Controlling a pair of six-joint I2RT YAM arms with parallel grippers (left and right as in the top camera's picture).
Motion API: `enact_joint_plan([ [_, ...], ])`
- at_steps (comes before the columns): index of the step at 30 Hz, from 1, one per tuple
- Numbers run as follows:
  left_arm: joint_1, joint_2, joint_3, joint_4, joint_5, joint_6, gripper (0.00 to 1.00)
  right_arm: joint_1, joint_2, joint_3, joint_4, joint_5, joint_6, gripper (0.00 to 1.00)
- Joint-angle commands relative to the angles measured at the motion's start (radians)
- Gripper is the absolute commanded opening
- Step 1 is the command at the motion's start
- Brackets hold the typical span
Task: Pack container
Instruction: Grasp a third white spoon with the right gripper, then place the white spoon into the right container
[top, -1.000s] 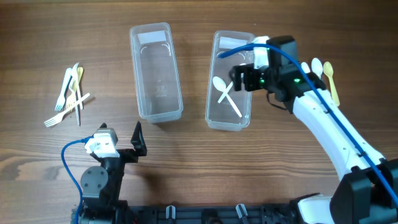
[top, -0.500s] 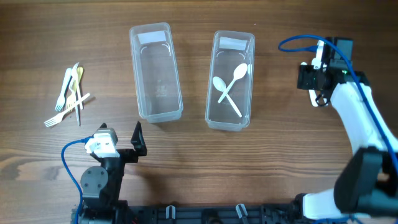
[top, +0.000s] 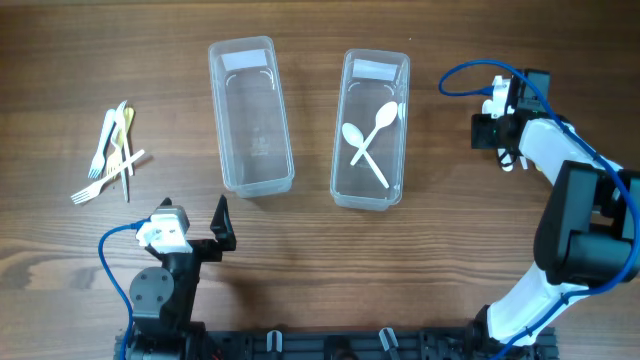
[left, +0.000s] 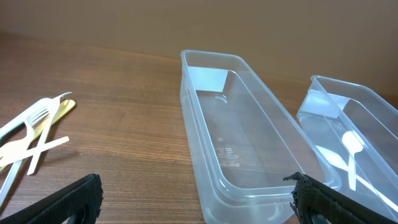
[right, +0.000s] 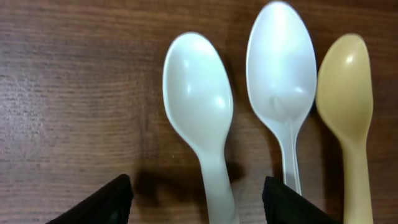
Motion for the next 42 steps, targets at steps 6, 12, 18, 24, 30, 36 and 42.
enact_joint_plan([
  [6, 0.006, -0.008, -0.006, 0.003, 0.016, 0.023, 1.0, -0.007, 0.142, -0.004, 0.027, -0.023, -0.015, 0.6],
  [12, 0.006, -0.008, -0.006, 0.003, 0.016, 0.023, 1.0, -0.007, 0.174, -0.003, 0.025, -0.023, 0.048, 0.29],
  [18, 0.006, -0.008, -0.006, 0.003, 0.016, 0.023, 1.0, -0.007, 0.172, -0.003, 0.002, -0.023, 0.078, 0.16],
  [24, 0.006, -0.008, -0.006, 0.003, 0.016, 0.023, 1.0, -0.005, 0.137, 0.026, -0.056, -0.044, 0.134, 0.04],
  [30, 0.006, -0.008, -0.006, 0.003, 0.016, 0.023, 1.0, -0.005, -0.074, 0.065, -0.105, -0.204, 0.212, 0.04],
  [36, 0.006, -0.008, -0.006, 0.003, 0.016, 0.023, 1.0, 0.023, -0.34, 0.065, -0.148, -0.409, 0.265, 0.04],
  [42, 0.006, -0.008, -0.006, 0.003, 0.016, 0.023, 1.0, 0.179, -0.483, 0.064, -0.178, -0.494, 0.318, 0.04],
])
